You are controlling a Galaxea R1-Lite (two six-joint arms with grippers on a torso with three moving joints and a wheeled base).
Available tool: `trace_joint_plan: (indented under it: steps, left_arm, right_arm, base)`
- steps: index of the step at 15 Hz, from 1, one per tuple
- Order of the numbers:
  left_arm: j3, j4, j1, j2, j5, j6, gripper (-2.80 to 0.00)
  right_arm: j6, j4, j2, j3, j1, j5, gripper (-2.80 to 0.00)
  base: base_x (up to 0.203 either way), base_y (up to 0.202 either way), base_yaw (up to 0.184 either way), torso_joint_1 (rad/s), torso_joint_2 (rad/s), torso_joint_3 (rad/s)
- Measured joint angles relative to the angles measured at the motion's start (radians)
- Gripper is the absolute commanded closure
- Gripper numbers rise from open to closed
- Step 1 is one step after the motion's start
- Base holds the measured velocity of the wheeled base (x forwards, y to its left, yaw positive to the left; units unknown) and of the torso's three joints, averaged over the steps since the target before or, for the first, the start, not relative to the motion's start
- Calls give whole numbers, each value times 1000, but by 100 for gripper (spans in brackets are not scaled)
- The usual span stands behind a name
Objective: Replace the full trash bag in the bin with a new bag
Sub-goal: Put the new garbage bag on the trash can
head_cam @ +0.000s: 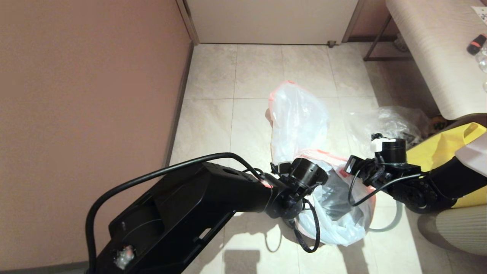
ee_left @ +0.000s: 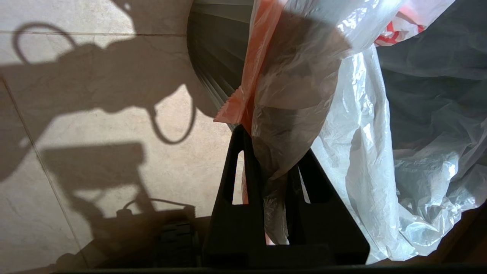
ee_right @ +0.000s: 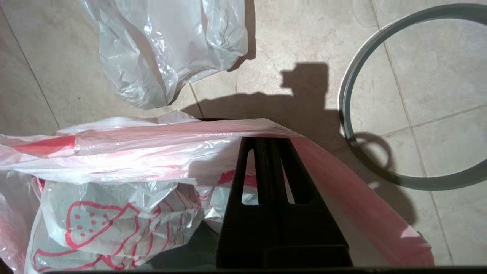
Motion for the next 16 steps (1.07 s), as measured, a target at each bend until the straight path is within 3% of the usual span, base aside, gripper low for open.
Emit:
trace_joint_plan:
  steps: [16]
  left_arm:
    - [37, -40, -23, -23, 3, 2, 0]
  right_arm:
    - [3, 2, 170, -91, -61, -2, 0]
  base:
    - [0, 0, 0, 0, 0, 0]
